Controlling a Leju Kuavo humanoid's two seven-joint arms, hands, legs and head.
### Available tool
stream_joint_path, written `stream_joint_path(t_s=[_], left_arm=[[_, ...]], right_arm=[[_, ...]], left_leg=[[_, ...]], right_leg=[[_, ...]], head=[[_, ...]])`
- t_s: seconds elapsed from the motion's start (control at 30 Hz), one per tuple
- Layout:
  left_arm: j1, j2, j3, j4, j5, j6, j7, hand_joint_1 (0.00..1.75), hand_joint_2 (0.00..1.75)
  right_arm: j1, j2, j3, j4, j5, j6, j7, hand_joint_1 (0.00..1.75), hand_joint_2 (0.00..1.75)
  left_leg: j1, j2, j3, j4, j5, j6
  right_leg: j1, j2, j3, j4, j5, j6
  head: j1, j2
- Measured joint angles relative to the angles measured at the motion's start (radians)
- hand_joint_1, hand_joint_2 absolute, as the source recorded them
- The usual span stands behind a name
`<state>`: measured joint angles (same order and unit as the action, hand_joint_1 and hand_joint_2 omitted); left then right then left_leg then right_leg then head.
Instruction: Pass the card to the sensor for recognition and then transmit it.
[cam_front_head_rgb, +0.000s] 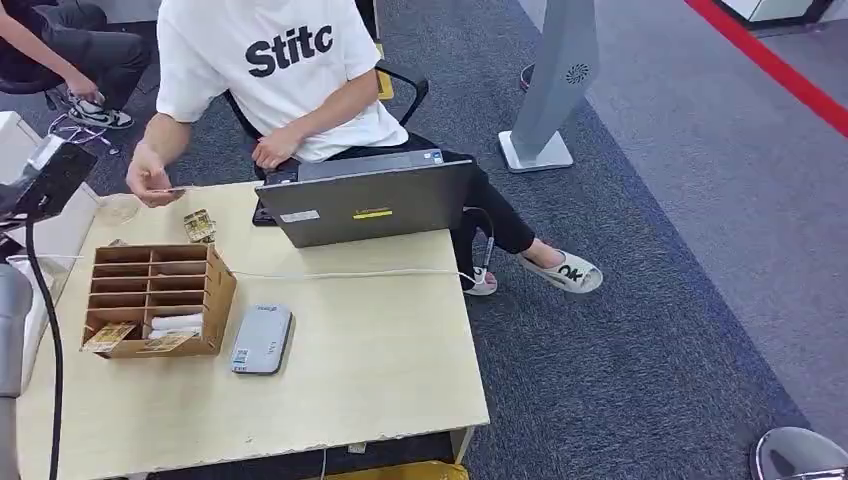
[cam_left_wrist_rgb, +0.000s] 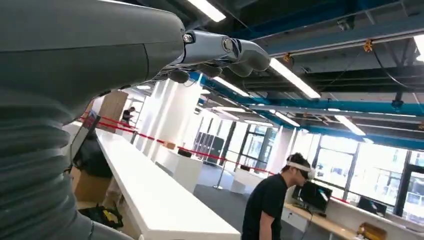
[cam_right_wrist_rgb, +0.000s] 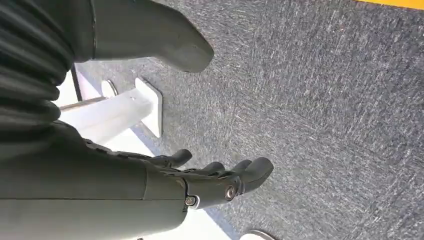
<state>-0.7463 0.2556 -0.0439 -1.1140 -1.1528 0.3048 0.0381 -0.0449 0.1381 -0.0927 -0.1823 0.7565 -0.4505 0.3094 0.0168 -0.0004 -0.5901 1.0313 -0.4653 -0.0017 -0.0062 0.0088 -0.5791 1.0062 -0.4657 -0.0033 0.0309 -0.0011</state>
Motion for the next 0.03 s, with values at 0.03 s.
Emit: stream_joint_path(t_s=[0.03], left_arm=[[0.013,0.002,0.004,-0.011,0.007,0.001,-0.009,0.0,1.75]], right_arm=[[0.0,0.0,0.0,0.0,0.0,-0.002,0.0,0.0,1.75]], left_leg=[[0.0,0.0,0.0,0.0,0.0,0.0]], right_leg=[[0.0,0.0,0.0,0.0,0.0,0.0]], head=[[0.0,0.0]])
